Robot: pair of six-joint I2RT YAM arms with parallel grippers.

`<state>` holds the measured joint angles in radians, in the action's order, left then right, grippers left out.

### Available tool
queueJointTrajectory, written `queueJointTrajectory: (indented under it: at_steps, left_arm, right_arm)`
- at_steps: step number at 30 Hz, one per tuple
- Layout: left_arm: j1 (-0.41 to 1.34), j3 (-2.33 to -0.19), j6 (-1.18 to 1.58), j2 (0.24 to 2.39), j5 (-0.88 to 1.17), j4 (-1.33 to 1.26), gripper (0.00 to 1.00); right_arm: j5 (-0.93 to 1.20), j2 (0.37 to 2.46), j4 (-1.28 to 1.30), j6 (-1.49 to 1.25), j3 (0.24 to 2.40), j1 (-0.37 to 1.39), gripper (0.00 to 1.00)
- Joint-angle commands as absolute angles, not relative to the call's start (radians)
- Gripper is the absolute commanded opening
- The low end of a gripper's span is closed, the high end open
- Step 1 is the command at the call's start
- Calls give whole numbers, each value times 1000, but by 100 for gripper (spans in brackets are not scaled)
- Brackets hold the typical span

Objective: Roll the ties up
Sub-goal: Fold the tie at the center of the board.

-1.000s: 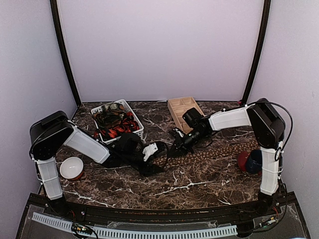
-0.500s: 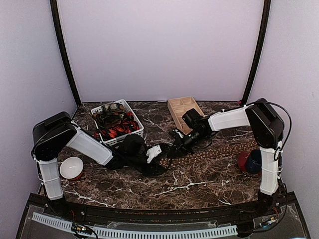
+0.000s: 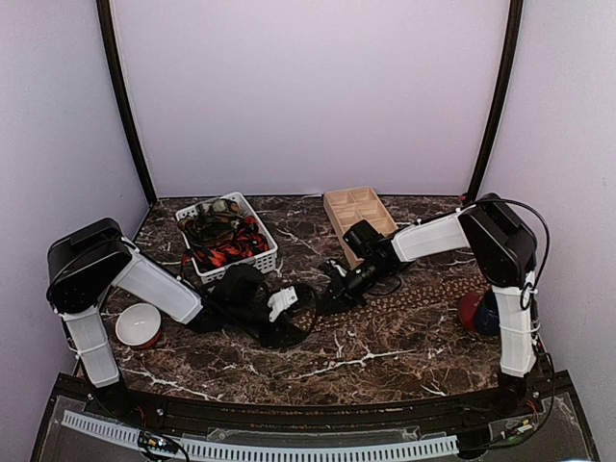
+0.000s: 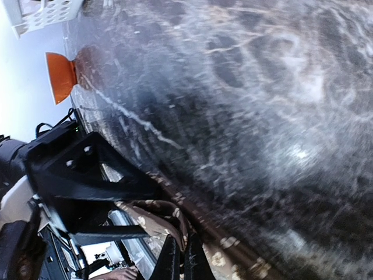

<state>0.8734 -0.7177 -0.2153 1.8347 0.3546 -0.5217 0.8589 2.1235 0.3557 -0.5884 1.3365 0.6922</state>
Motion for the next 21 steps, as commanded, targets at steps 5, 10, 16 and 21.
queueJointTrajectory:
  at_steps: [5, 10, 16, 21]
  left_arm:
    - [869, -714, -207, 1738, 380, -482, 60]
    - [870, -681, -168, 1700, 365, -495, 65]
    - [870, -644, -148, 1680, 354, -501, 66]
    - [870, -682, -148, 1720, 347, -486, 71]
  right_arm:
    - [833, 2157, 334, -567, 1346, 698, 0]
    - [811, 2166, 332, -562, 1343, 695, 0]
    - [784, 2163, 338, -552, 1329, 693, 0]
    - [784, 2135, 324, -553, 1297, 690, 0]
